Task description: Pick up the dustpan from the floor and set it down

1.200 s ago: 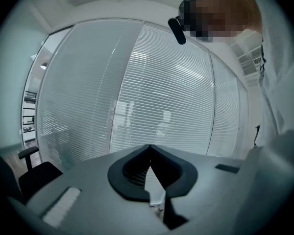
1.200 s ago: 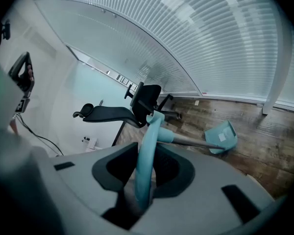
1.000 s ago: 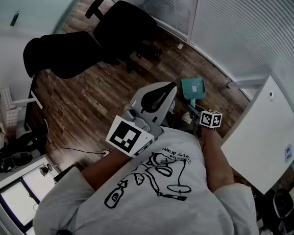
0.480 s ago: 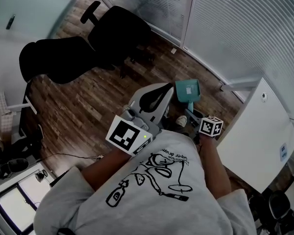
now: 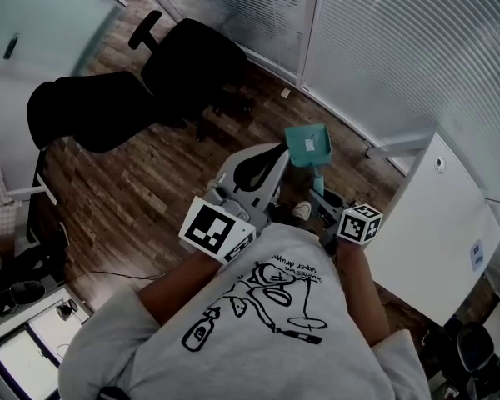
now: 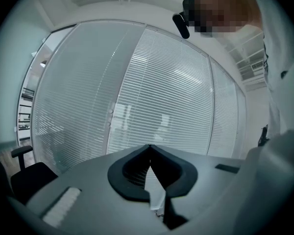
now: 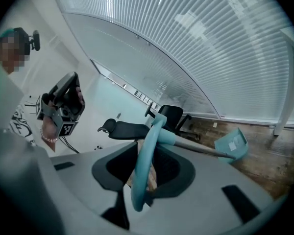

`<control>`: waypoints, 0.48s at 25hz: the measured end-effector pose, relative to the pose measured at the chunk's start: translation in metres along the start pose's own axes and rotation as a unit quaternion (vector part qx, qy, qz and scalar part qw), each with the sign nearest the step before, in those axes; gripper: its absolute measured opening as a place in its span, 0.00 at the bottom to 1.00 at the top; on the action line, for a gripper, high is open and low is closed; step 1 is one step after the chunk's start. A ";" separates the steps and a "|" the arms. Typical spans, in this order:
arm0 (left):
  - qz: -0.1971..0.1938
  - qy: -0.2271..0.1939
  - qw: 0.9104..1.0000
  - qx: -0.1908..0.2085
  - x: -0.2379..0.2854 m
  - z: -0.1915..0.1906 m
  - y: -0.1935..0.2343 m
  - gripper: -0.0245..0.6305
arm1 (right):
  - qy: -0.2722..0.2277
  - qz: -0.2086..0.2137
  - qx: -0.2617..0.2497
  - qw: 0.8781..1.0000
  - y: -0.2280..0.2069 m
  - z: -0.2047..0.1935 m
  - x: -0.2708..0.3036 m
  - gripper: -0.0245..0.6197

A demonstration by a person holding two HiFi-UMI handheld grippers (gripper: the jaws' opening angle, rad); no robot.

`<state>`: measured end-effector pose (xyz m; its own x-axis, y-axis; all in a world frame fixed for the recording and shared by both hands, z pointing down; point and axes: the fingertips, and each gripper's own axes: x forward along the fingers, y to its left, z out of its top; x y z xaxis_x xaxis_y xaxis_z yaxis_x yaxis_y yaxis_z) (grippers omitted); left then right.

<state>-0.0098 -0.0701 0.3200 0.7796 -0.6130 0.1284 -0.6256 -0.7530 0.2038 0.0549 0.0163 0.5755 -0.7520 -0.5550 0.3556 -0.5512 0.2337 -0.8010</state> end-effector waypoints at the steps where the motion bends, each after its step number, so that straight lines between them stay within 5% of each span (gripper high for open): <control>1: 0.000 -0.001 1.000 0.000 0.000 0.001 0.000 0.04 | -0.004 0.004 0.000 1.000 0.007 0.005 -0.002 0.17; 12: -0.004 -0.007 1.000 -0.002 0.003 0.006 0.005 0.04 | -0.046 0.035 -0.004 0.998 0.077 0.060 -0.032 0.17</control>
<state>-0.0106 -0.0770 0.3160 0.7839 -0.6104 0.1137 -0.6195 -0.7567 0.2087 0.0579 0.0037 0.4733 -0.7527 -0.6081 0.2522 -0.5011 0.2809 -0.8185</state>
